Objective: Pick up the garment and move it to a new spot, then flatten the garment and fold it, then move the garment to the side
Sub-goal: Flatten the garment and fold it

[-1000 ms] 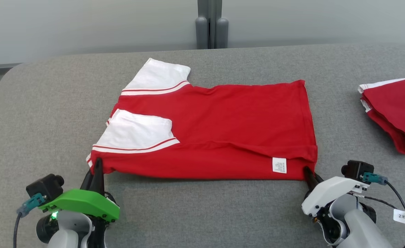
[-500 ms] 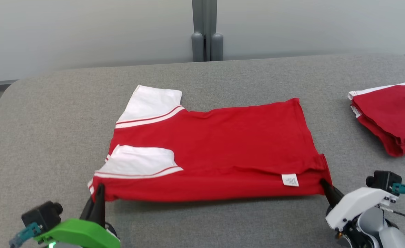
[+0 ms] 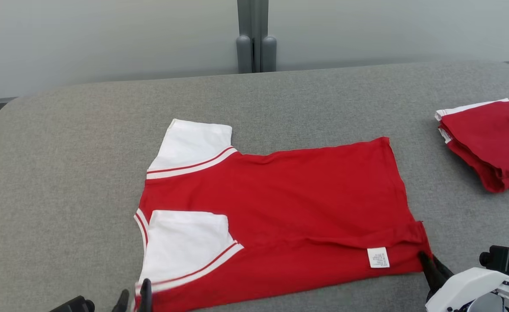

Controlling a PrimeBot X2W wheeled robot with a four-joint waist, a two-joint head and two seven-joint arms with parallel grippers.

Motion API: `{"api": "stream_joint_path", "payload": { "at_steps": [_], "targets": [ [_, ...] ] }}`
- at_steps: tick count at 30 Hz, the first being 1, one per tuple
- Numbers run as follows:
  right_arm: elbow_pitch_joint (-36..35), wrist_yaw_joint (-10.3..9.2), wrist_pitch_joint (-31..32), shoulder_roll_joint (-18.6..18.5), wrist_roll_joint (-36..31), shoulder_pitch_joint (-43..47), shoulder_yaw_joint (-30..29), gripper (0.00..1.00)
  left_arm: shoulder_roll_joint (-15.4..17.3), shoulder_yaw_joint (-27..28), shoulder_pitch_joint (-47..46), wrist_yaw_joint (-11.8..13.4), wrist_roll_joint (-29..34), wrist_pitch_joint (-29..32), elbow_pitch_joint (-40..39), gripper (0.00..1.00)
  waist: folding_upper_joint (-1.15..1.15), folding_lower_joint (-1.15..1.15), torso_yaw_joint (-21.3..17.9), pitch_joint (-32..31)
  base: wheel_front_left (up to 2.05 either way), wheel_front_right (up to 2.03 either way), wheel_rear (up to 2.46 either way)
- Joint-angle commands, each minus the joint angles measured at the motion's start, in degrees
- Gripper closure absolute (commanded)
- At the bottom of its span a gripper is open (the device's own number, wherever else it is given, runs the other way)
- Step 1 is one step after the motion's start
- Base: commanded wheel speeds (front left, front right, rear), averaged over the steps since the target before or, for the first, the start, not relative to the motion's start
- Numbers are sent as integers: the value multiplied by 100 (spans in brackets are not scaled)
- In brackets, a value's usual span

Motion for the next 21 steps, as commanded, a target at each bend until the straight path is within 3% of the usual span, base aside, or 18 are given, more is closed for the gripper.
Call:
{"api": "stream_joint_path", "payload": {
  "at_steps": [1, 7, 12, 21],
  "targets": [
    [-55, -5, -101, -18, 6, 102, -12, 0, 70, 16, -132, 19, 97, -48, 20, 0, 0, 0, -69, 62, 0, 0, 0],
    [-416, -5, -612, -8, -199, -24, -33, 0, 493, 72, -766, -73, 334, 45, -17, 0, 0, 0, -272, 293, 0, 0, 0],
    [-880, -5, -768, -10, -339, -346, 243, 0, 1111, -19, -1969, -286, 639, 476, 116, 0, 0, 0, -527, 707, 0, 0, 0],
    [-1235, -5, -749, -9, -643, -1360, 1007, 0, 1970, -466, -4390, -950, 900, 1836, 1078, 0, 0, 0, -1095, 1646, 0, 0, 0]
  ]
}}
